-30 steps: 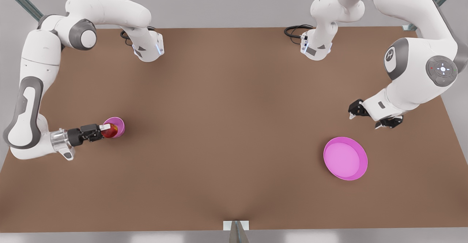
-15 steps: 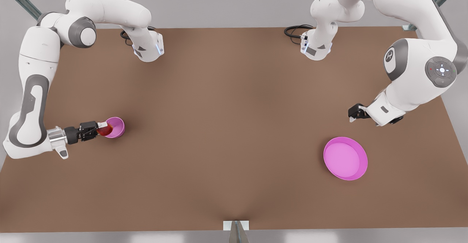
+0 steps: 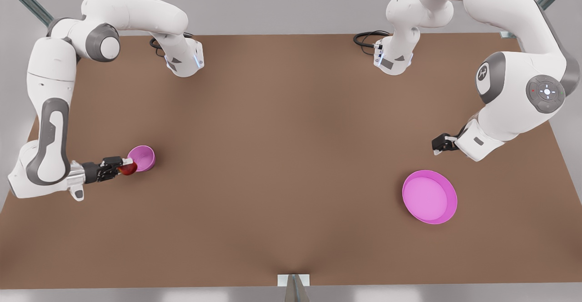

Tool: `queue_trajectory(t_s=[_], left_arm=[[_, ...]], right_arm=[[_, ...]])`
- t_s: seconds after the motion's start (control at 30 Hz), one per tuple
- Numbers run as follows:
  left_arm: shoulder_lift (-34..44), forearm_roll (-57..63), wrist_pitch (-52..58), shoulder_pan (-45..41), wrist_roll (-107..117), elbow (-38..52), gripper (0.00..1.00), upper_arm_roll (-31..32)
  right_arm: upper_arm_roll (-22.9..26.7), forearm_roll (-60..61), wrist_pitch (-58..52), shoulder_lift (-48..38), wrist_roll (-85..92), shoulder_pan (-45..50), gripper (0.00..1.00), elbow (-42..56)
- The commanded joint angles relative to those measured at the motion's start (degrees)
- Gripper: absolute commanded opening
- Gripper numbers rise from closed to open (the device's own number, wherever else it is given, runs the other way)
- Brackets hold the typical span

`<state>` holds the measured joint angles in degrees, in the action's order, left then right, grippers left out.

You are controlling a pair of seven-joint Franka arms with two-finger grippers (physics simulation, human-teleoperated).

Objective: Use the left arm to pick up the apple from the plate, transfer it to the gripper of the right arm, and then use the right arm to place it into the bowl

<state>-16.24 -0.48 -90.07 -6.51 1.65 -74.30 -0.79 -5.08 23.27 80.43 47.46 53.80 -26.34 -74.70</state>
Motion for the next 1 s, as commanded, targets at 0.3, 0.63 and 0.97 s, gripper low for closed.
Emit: queue_trajectory(t_s=[0.3,0.63,0.97], left_arm=[[-0.02,0.04,-0.02,0.00,4.24,0.03,1.00,0.00],[-0.02,0.04,-0.02,0.00,4.24,0.03,1.00,-0.09],[-0.11,0.12,-0.11,0.00,4.24,0.03,1.00,0.00]], right_arm=[[-0.46,-3.93,6.49,-5.97,7.99,-0.38,0.69,-10.11],[-0.46,-4.72,8.69,-7.20,9.39,-1.35,1.00,-12.67],[-0.46,-12.10,1.05,-13.35,-5.72,7.17,1.00,9.12]])
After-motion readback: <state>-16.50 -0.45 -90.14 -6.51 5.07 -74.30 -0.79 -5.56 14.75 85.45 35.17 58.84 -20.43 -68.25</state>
